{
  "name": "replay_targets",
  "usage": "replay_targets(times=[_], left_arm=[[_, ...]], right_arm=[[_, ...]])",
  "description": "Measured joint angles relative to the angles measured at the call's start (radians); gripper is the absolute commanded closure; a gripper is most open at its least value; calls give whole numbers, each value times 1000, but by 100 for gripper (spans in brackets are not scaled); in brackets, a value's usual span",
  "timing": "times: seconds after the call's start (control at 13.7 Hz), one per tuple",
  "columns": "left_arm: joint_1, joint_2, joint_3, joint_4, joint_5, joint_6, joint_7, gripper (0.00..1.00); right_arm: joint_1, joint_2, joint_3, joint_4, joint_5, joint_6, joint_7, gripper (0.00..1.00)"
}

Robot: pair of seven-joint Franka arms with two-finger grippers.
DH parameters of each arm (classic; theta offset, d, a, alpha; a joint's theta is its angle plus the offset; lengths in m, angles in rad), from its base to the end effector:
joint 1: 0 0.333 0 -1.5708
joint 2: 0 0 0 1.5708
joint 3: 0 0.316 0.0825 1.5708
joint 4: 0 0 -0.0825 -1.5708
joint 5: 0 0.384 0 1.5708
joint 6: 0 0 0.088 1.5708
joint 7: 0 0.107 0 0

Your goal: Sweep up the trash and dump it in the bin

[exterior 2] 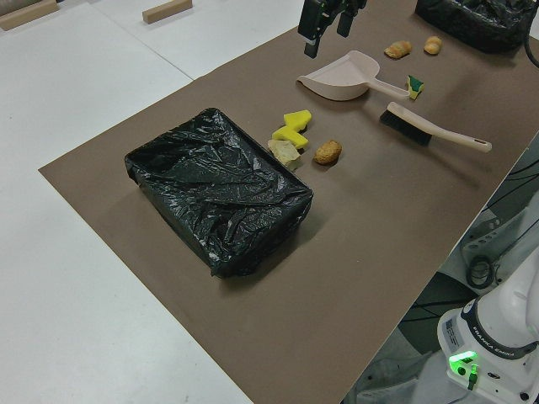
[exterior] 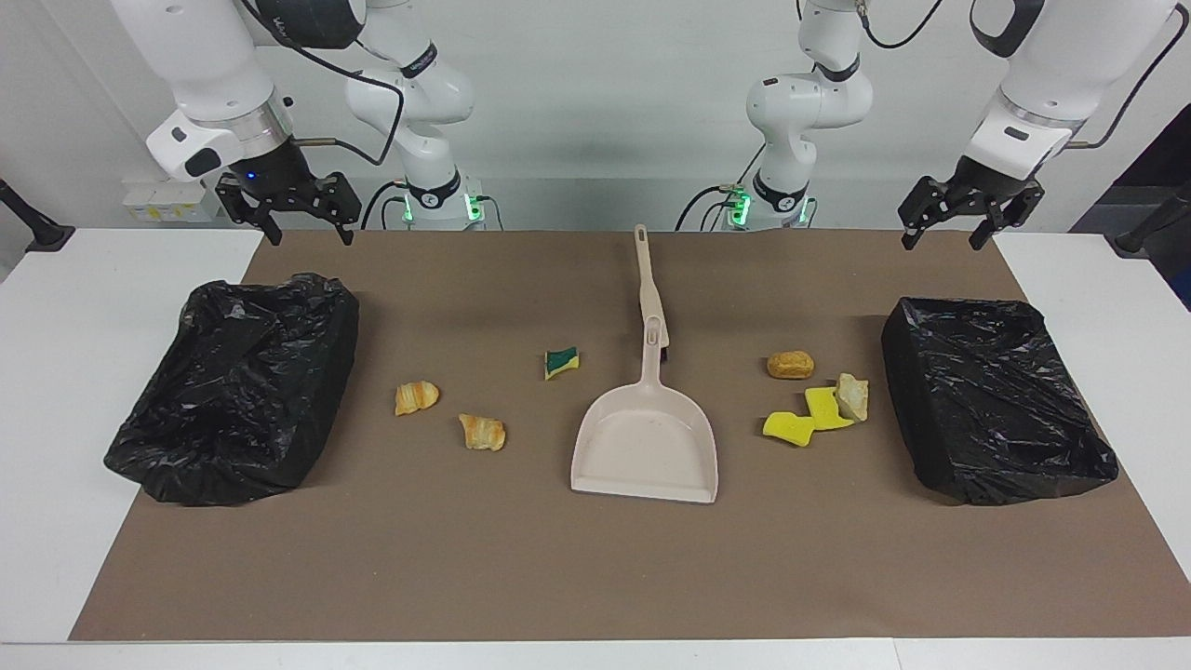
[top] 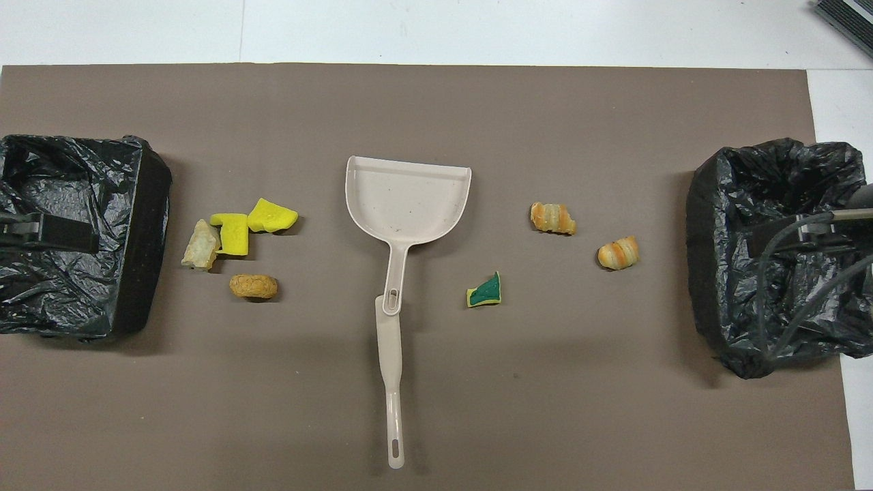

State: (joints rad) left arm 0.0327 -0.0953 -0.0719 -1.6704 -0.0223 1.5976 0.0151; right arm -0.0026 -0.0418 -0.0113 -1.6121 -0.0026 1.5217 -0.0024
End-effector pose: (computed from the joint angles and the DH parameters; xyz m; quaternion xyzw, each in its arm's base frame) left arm 0.5263 -0.0248 0.6311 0.9995 -0.0268 0.0110 0.0079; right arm 0.5358 -0.0079 0.6237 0.9997 -0.0058 -0.0243 0.0009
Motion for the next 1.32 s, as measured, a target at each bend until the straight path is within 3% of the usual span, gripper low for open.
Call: replay_targets(times=[1.32], left_arm=[[0, 0, 0, 0, 0, 0, 0, 0]], right_arm=[[-7, -2, -6, -4, 0, -36, 0, 0]])
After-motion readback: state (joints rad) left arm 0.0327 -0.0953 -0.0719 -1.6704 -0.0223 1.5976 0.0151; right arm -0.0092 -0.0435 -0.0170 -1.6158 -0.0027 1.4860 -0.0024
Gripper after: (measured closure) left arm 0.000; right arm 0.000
